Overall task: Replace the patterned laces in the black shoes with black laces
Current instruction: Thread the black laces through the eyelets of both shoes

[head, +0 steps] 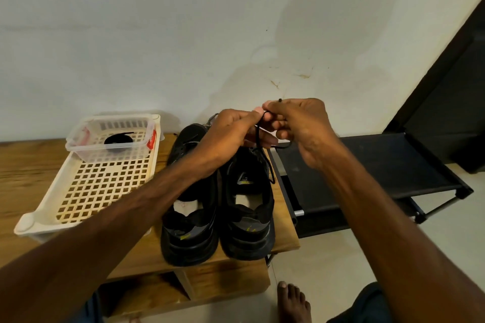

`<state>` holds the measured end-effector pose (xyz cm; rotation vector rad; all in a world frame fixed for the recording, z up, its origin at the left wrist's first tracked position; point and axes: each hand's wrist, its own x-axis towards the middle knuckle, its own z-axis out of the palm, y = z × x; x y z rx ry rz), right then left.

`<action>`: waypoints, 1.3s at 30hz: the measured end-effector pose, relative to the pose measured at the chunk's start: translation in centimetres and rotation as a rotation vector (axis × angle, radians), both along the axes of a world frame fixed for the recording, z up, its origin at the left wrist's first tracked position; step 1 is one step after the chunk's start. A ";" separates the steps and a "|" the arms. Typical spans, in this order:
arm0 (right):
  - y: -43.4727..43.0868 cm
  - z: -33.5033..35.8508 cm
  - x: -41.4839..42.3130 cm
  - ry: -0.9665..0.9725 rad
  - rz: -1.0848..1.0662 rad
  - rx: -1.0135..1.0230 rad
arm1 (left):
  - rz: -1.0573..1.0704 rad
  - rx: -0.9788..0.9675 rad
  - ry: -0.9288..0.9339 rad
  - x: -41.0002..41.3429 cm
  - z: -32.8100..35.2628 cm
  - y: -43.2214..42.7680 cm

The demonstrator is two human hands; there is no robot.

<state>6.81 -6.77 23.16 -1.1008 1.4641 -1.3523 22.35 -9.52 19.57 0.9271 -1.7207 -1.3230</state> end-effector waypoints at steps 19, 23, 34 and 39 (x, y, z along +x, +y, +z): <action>-1.3 -2.7 -4.3 0.353 -0.239 0.022 | 0.199 0.208 0.316 7.7 0.9 -4.5; -1.3 -3.2 -3.4 0.532 0.052 0.152 | 0.184 0.059 0.106 7.0 -0.4 -4.0; -1.3 -2.7 -0.3 0.825 0.301 -0.075 | 0.175 -0.205 -0.216 4.6 -2.6 -1.8; -1.1 -2.7 0.4 0.866 0.350 -0.231 | 0.122 -0.228 -0.211 4.2 -3.0 -0.8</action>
